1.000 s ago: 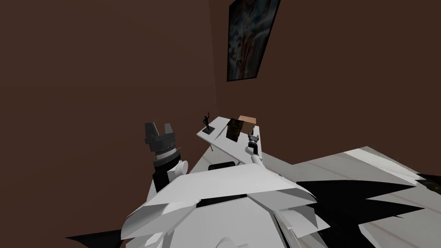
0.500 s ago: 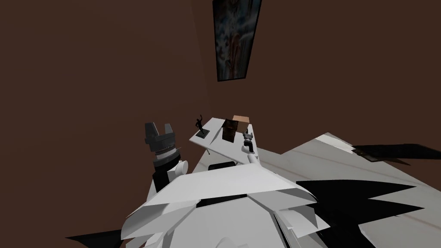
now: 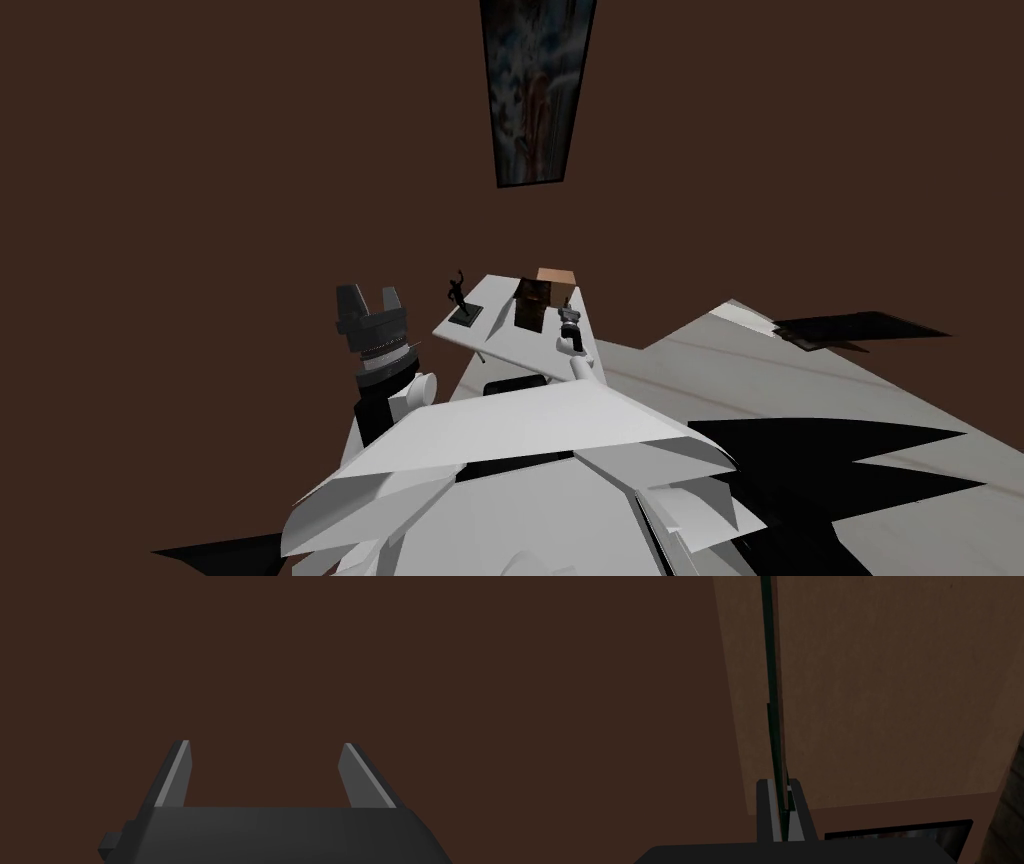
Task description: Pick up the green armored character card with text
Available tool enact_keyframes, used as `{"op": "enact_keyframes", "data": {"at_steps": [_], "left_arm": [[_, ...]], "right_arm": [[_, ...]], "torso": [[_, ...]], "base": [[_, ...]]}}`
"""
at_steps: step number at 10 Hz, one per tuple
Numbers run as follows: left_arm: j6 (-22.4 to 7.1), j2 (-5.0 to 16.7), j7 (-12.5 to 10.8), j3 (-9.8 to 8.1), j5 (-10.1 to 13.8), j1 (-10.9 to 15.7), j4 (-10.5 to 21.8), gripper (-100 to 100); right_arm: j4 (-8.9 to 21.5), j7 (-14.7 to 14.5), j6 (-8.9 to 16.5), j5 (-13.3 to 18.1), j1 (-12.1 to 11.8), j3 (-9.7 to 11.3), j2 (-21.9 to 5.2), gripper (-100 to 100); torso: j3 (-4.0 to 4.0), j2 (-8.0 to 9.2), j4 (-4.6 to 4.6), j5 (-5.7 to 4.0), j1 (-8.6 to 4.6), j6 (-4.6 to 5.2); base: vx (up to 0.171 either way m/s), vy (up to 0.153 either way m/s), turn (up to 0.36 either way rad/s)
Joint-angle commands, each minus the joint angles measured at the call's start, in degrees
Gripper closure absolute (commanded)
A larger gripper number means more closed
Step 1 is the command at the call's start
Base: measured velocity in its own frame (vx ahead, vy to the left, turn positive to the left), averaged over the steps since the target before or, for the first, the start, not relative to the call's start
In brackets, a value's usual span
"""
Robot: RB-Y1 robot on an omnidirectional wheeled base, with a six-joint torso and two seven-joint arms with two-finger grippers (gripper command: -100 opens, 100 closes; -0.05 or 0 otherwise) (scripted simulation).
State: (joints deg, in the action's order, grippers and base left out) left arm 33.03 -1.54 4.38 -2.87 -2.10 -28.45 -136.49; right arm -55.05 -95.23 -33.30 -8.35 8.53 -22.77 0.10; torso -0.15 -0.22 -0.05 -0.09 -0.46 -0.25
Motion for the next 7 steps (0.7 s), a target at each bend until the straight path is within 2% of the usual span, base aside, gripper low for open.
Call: {"op": "enact_keyframes", "data": {"at_steps": [1, 3, 4, 5, 6, 7], "left_arm": [[0.0, 0.0, 0.0, 0.0, 0.0, 0.0, 0.0, 0], [0.0, 0.0, 0.0, 0.0, 0.0, 0.0, 0.0, 0], [0.0, 0.0, 0.0, 0.0, 0.0, 0.0, 0.0, 0], [0.0, 0.0, 0.0, 0.0, 0.0, 0.0, 0.0, 0], [0.0, 0.0, 0.0, 0.01, 0.0, 0.02, 0.0, 0], [0.0, 0.01, 0.0, -0.01, 0.0, 0.01, 0.0, 0]], "right_arm": [[0.0, 0.0, 0.0, 0.0, 0.0, 0.0, 0.0, 100], [0.0, -0.04, 0.02, 0.04, 0.06, 0.09, 0.06, 100], [0.0, -0.05, 0.02, 0.05, 0.05, 0.09, 0.05, 0], [2.73, -0.66, -1.66, -2.47, 0.11, -1.61, -1.96, 100], [2.73, -0.66, -1.66, -2.47, 0.11, -1.61, -1.96, 100], [4.22, -1.86, -2.64, -4.91, -0.32, -3.59, -3.65, 100]], "torso": [[0.0, 0.0, 0.0, 0.0, 0.0, 0.0], [0.04, 0.07, 0.01, -0.01, -0.12, 0.11], [0.05, 0.08, 0.01, -0.02, -0.14, 0.11], [0.05, 0.09, 0.01, -0.02, -0.15, 0.11], [0.13, 0.29, 0.0, -0.12, -0.48, 0.08], [0.12, 0.29, -0.02, -0.21, -0.79, 0.19]], "base": [[0.002, 0.004, 0.028], [0.0, 0.0, 0.0], [0.0, 0.0, 0.0], [-0.075, -0.075, 0.378], [-0.092, -0.122, 0.23], [-0.115, -0.082, 0.389]]}}
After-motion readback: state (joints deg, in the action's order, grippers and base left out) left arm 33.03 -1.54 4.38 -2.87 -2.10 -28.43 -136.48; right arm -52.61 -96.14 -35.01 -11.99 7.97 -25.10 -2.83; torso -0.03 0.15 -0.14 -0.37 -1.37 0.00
